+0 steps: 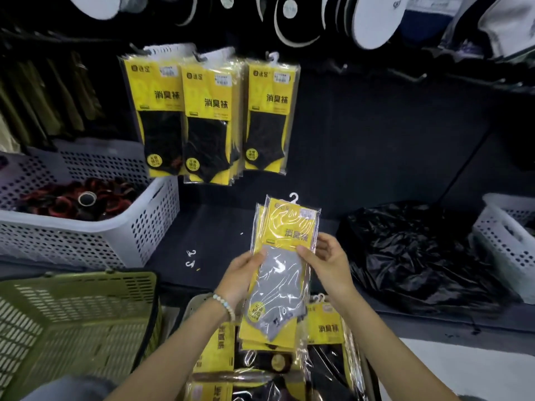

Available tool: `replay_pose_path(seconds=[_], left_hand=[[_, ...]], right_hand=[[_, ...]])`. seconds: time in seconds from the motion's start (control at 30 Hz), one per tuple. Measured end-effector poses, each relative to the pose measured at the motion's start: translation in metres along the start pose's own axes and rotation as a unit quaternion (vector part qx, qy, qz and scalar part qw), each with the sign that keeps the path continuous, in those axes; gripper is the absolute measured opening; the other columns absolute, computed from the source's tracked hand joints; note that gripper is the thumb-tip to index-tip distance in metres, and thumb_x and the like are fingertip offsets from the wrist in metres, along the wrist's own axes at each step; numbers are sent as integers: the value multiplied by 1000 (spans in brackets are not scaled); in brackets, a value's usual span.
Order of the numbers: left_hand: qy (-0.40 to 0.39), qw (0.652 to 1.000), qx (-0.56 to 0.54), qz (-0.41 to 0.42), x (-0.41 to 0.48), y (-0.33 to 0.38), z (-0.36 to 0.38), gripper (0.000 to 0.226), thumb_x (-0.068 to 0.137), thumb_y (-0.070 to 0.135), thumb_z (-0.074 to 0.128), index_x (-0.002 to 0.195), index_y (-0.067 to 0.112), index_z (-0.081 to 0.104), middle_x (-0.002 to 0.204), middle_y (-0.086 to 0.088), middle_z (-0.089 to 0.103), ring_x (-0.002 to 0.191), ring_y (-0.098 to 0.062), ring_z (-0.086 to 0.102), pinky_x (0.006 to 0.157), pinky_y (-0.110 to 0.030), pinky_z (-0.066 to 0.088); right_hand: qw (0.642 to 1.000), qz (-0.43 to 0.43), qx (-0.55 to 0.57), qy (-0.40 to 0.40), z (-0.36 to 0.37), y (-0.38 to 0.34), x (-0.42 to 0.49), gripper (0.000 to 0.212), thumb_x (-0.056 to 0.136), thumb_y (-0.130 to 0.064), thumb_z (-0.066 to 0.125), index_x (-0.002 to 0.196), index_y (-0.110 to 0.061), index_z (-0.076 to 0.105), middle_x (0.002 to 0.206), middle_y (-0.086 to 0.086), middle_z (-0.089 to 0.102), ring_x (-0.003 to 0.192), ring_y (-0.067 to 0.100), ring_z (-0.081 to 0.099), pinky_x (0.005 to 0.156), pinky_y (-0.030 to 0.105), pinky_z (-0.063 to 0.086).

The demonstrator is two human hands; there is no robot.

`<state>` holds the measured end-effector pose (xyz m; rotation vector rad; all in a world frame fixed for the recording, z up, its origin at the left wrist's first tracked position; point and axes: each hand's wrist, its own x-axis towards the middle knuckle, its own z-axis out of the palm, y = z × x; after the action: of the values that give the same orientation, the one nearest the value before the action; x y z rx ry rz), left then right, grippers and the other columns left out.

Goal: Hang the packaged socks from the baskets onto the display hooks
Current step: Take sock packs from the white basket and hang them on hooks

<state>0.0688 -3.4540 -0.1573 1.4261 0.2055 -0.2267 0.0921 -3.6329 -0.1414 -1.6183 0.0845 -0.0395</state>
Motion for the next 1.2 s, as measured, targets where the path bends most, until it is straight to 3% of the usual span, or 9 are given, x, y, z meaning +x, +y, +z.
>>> replay_pose_path(seconds=[0.13, 0.23, 0.37, 0.53, 0.73, 0.87, 0.97, 1.03, 1.2], left_hand=[[52, 995, 2, 85, 5, 40, -12, 35, 67, 47, 67, 89, 20, 70, 85, 6, 74, 74, -6, 70, 56, -14, 50], [100, 986, 40, 127, 16, 66, -27, 33, 65, 44, 75, 91, 25, 69, 84, 15, 73, 75, 0, 68, 59, -13, 48], [103, 977, 58, 178, 27, 102, -41, 33, 68, 47, 70, 93, 26, 67, 82, 22, 71, 73, 6, 65, 54, -4, 44], [98, 970, 70, 213, 36, 145, -60, 19, 85, 49, 52, 97, 38, 62, 98, 23, 67, 94, 6, 59, 74, -14, 39], [173, 936, 73, 298, 48, 192, -87, 12, 89, 43, 53, 97, 40, 61, 85, 27, 67, 81, 13, 60, 64, -8, 42], [213, 925, 51, 310, 58, 209, -96, 15, 84, 51, 55, 90, 39, 62, 85, 24, 66, 82, 7, 57, 67, -17, 38], [214, 926, 46, 306, 63, 215, -97, 17, 83, 54, 56, 85, 38, 62, 74, 21, 63, 69, 6, 53, 61, -15, 37], [213, 927, 49, 305, 64, 217, -96, 18, 82, 55, 55, 85, 38, 60, 72, 21, 60, 65, 6, 54, 58, -11, 38], [199, 929, 52, 309, 63, 217, -92, 11, 85, 52, 52, 90, 43, 54, 92, 31, 53, 85, 16, 46, 74, -17, 33]], right_hand=[[998, -47, 30, 0, 24, -43, 12, 37, 81, -7, 72, 115, -6, 58, 109, 9, 68, 101, 22, 64, 90, 35, 53], [995, -45, 83, -21, 47, -66, 22, 24, 88, -13, 65, 112, -10, 60, 108, 7, 70, 102, 22, 67, 89, 39, 55], [991, -58, 121, -24, 67, -96, 46, 18, 90, -20, 63, 107, -15, 61, 104, 3, 73, 94, 16, 70, 78, 27, 58], [989, -88, 109, -35, 71, -131, 76, 12, 96, -21, 54, 103, -19, 63, 104, 1, 72, 94, 15, 69, 84, 30, 56], [985, -145, 78, 45, 63, -170, 120, 13, 98, -23, 50, 94, -21, 62, 97, 0, 72, 92, 15, 69, 81, 29, 54], [981, -185, 39, 34, 71, -181, 146, 12, 98, -20, 50, 93, -18, 61, 98, 6, 72, 93, 20, 68, 84, 35, 53], [977, -209, 25, 21, 82, -182, 163, 13, 98, -18, 50, 90, -19, 60, 89, -1, 71, 82, 11, 67, 76, 25, 54], [979, -201, 31, 25, 89, -180, 173, 13, 98, -17, 50, 90, -20, 59, 87, -5, 69, 78, 6, 66, 71, 20, 53], [990, -111, 62, 60, 94, -169, 195, 15, 92, -27, 62, 84, -14, 64, 88, 0, 68, 81, 12, 62, 68, 22, 49]])
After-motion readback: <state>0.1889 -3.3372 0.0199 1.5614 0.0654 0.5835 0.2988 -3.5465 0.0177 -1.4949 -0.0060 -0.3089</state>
